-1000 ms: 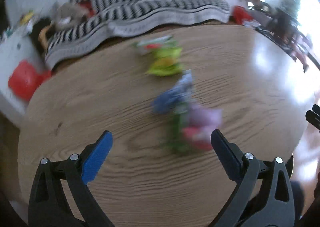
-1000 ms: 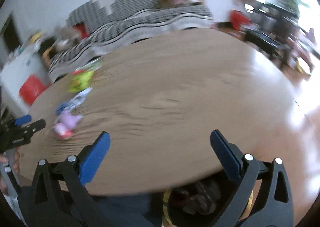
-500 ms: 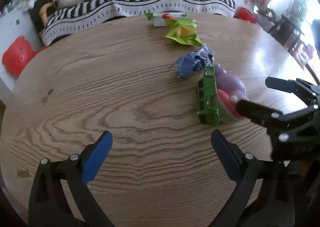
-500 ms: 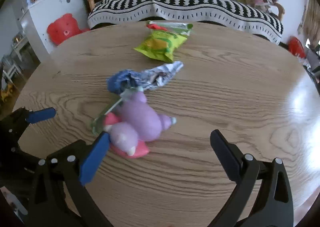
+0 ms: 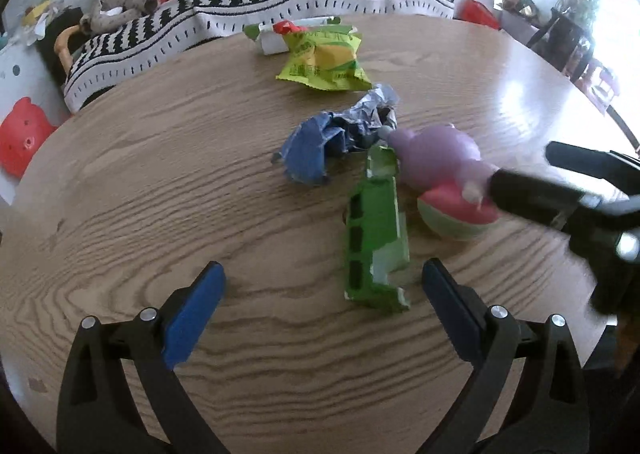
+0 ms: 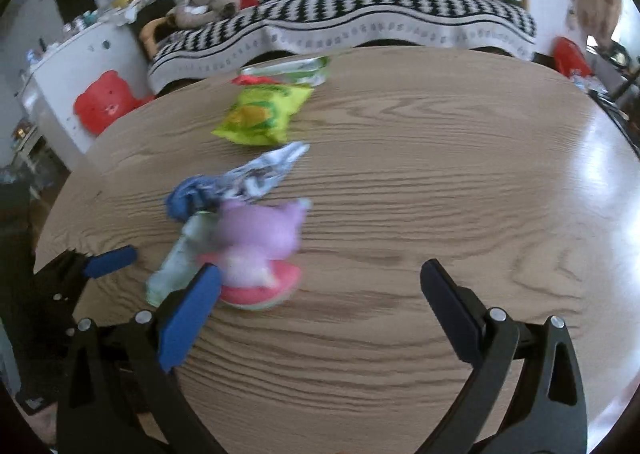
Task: Collect trash
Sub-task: 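Grasp the green toy truck with the left tool while the right tool grasps the purple toy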
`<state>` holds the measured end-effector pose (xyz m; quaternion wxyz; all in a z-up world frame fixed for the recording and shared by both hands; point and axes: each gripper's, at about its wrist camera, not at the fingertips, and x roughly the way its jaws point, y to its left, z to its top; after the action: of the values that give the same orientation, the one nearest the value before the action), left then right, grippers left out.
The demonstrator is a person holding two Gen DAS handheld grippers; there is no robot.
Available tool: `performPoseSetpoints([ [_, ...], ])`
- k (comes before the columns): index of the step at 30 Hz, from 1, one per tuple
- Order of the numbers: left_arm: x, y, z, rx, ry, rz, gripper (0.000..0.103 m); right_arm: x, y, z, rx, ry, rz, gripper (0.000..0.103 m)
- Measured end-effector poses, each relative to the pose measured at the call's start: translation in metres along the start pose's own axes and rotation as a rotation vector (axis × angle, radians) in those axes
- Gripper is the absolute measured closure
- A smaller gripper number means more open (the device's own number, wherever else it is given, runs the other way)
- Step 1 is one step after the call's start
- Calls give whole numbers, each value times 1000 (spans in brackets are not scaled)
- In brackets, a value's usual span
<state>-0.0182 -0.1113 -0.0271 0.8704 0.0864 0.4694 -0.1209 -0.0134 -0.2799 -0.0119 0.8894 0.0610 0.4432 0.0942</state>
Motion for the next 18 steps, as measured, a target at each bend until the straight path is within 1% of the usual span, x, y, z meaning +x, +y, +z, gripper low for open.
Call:
performPoseSetpoints([
  [2, 0, 4, 0, -6, 3, -7, 7, 7, 11, 4, -18, 13, 15, 6],
  [4, 0, 8, 0, -11, 0, -10, 7, 18, 17, 9, -27, 24, 10, 6],
  [8, 2, 18, 2, -33, -17, -1, 7, 34, 16, 10, -11, 44, 24, 8],
  [10, 4, 18, 4, -28, -22, -3, 7, 34, 17, 10, -26, 29, 12, 10],
  [18, 6, 12, 8, -9, -36, -16, 7, 37, 13, 11, -44, 13, 1, 10],
])
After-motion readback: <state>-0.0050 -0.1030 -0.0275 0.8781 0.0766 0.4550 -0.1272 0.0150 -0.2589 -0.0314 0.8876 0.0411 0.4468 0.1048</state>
